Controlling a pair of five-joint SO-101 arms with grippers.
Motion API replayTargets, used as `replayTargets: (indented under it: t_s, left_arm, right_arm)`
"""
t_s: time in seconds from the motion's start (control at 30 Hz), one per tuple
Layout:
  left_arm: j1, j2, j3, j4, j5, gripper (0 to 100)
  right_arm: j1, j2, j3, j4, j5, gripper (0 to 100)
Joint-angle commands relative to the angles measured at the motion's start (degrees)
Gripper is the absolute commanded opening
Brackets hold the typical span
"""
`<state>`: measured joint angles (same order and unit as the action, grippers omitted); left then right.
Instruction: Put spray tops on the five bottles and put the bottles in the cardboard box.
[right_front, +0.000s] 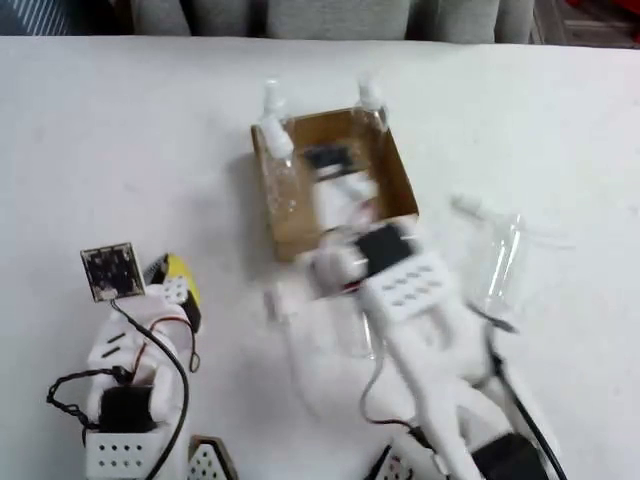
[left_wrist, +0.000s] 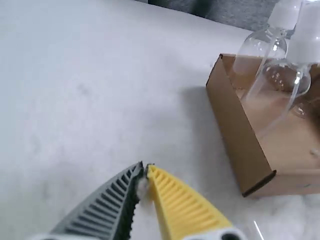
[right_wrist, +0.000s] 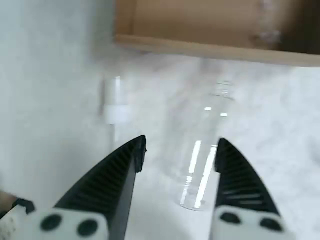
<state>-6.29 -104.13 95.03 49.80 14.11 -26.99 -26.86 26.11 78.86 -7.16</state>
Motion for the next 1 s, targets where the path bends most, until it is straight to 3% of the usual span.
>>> replayTargets:
  t_s: [0.0,0.17,0.33,0.47,0.67,0.97]
  left_arm:
    - [2.1,-0.7,-4.0,3.8,-0.4,2]
    - [2.1,-0.7,-4.0,3.8,-0.4,2]
    - [2.1,-0.7,-4.0,3.8,-0.4,2]
    - [2.1,-0.7,-4.0,3.8,-0.4,2]
    - [2.1,-0.7,-3.1,2.8,-0.4,2]
    - [2.1,-0.7,-2.6,1.7,-0.4,2]
  right_arm:
    - [16.2,-5.5,-3.8,1.5,7.2,5.1]
    - [32.8,-4.3,-7.0,1.5,14.1,7.8]
    - [42.2,5.3,-14.4,-0.1,14.9,10.1]
    - [43.7,17.4,-24.0,3.2,14.7,11.2]
    - [43.9,33.4,-38.8,10.1,7.8,11.5]
    - [43.9,39.6,-40.0,9.3,1.0,11.7]
